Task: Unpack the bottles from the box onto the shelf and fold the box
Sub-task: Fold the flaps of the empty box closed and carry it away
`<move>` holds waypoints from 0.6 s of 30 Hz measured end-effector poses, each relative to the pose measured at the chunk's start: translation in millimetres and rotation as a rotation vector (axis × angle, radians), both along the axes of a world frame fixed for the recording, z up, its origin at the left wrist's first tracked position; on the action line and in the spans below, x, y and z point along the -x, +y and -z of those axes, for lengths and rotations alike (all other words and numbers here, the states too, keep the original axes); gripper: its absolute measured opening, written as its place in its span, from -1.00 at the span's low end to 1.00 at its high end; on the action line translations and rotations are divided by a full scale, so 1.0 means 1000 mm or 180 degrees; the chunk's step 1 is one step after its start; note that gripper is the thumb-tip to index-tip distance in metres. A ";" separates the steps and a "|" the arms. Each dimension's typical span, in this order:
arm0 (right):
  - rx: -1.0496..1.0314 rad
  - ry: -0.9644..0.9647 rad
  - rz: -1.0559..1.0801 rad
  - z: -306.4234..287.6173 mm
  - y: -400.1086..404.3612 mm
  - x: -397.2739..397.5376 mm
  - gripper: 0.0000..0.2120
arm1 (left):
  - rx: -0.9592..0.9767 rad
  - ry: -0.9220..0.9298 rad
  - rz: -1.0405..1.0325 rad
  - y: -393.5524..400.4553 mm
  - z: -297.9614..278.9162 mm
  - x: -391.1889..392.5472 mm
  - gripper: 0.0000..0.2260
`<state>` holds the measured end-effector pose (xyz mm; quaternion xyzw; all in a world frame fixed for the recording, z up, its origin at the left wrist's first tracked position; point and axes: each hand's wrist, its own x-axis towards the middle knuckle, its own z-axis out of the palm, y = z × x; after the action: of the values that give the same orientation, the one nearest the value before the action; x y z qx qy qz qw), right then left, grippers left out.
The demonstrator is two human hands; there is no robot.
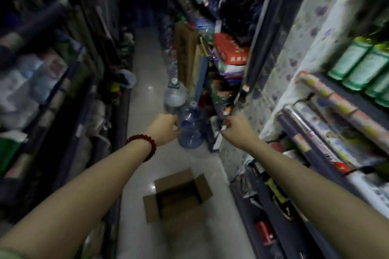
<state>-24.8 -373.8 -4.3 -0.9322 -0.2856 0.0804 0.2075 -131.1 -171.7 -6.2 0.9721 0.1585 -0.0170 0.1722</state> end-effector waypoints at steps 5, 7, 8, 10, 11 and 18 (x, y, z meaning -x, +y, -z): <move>0.0145 0.0281 -0.0306 0.075 0.026 -0.010 -0.79 | 0.0544 0.0400 -0.0756 0.017 0.081 0.032 -0.67; 0.0192 0.0349 -0.0397 0.109 0.034 -0.020 -0.78 | 0.0735 0.0451 -0.1020 0.020 0.117 0.041 -0.69; 0.0220 0.0360 -0.0414 0.126 0.037 -0.024 -0.77 | 0.0786 0.0466 -0.1115 0.021 0.136 0.043 -0.69; 0.0292 0.0343 -0.0426 0.163 0.043 -0.035 -0.75 | 0.0818 0.0459 -0.1275 0.022 0.174 0.047 -0.70; 0.0325 0.0368 -0.0413 0.183 0.043 -0.038 -0.73 | 0.0854 0.0459 -0.1351 0.022 0.193 0.049 -0.70; 0.0349 0.0442 -0.0413 0.350 0.049 -0.055 -0.64 | 0.1035 0.0404 -0.1632 0.030 0.351 0.054 -0.72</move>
<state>30.3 -324.6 -354.5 -0.9138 -0.3255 0.1736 0.1698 -184.7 -142.1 -357.6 0.8571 0.4042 -0.0588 0.3139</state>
